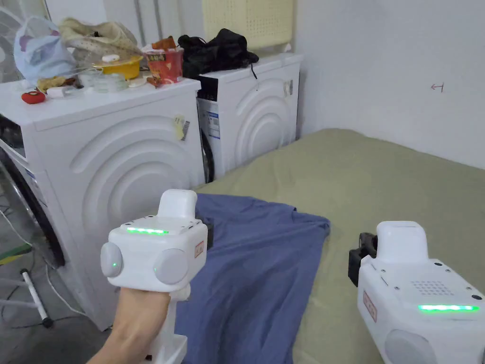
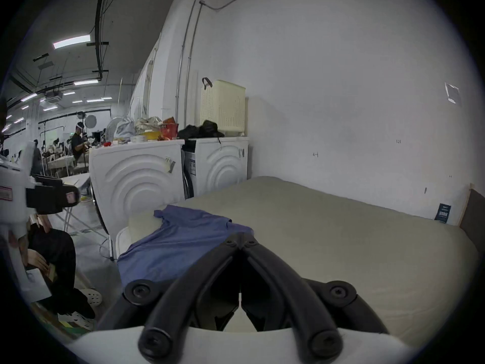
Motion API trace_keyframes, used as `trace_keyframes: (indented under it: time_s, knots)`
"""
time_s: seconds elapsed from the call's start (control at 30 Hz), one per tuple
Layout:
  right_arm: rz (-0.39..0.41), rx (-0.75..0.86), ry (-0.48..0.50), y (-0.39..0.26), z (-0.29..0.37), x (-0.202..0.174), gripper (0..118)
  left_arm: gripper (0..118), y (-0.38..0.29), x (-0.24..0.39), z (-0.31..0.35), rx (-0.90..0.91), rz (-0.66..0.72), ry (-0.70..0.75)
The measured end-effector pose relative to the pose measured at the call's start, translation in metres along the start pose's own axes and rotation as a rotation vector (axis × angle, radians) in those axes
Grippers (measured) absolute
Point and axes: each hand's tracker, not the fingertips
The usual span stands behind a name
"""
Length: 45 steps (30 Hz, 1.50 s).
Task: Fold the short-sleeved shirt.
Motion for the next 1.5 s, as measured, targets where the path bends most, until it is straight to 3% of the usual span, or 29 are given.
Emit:
trace_keyframes:
  time_s: [0.2,0.33,0.37,0.43,0.47,0.77,0.83,0.87,0.93,1.03,1.13,1.23,1.5]
  knots:
    - [-0.008,-0.103,-0.004,-0.043,-0.04,0.011,0,0,-0.007,0.03,-0.148,-0.28,-0.026,-0.121]
    - [-0.031,-0.146,-0.002,-0.063,-0.059,0.021,0,4,-0.008,0.045,-0.211,-0.416,-0.054,-0.186]
    - [-0.035,-0.151,-0.003,-0.067,-0.062,0.023,0,16,-0.006,0.048,-0.219,-0.424,-0.071,-0.184]
    - [-0.034,-0.168,-0.011,-0.077,-0.067,0.028,0,101,-0.004,0.055,-0.235,-0.448,-0.091,-0.197]
    - [-0.038,-0.178,-0.019,-0.081,-0.068,0.03,0,118,-0.004,0.056,-0.245,-0.505,-0.085,-0.225]
    - [-0.099,-0.245,-0.063,-0.106,-0.064,0.054,0,113,-0.036,0.08,-0.281,-0.585,-0.234,-0.113]
    - [-0.109,-0.251,-0.079,-0.106,-0.056,0.062,0,106,-0.027,0.081,-0.275,-0.593,-0.217,-0.115]
    - [-0.116,-0.251,-0.083,-0.105,-0.052,0.067,0,89,-0.024,0.081,-0.269,-0.577,-0.215,-0.117]
    - [-0.116,-0.246,-0.103,-0.104,-0.04,0.077,0,1,-0.013,0.091,-0.247,-0.513,-0.263,-0.058]
    - [-0.129,-0.239,-0.145,-0.1,-0.012,0.099,0,1,-0.007,0.101,-0.221,-0.528,-0.296,-0.059]
    - [-0.133,-0.222,-0.206,-0.098,0.025,0.126,0,1,0.02,0.114,-0.179,-0.447,-0.211,-0.174]
    - [-0.145,-0.203,-0.268,-0.095,0.063,0.152,0,1,0.044,0.148,-0.125,-0.379,-0.246,-0.249]
    - [-0.187,-0.134,-0.464,-0.083,0.19,0.218,0,1,0.071,0.314,-0.009,-0.253,-0.398,-0.538]
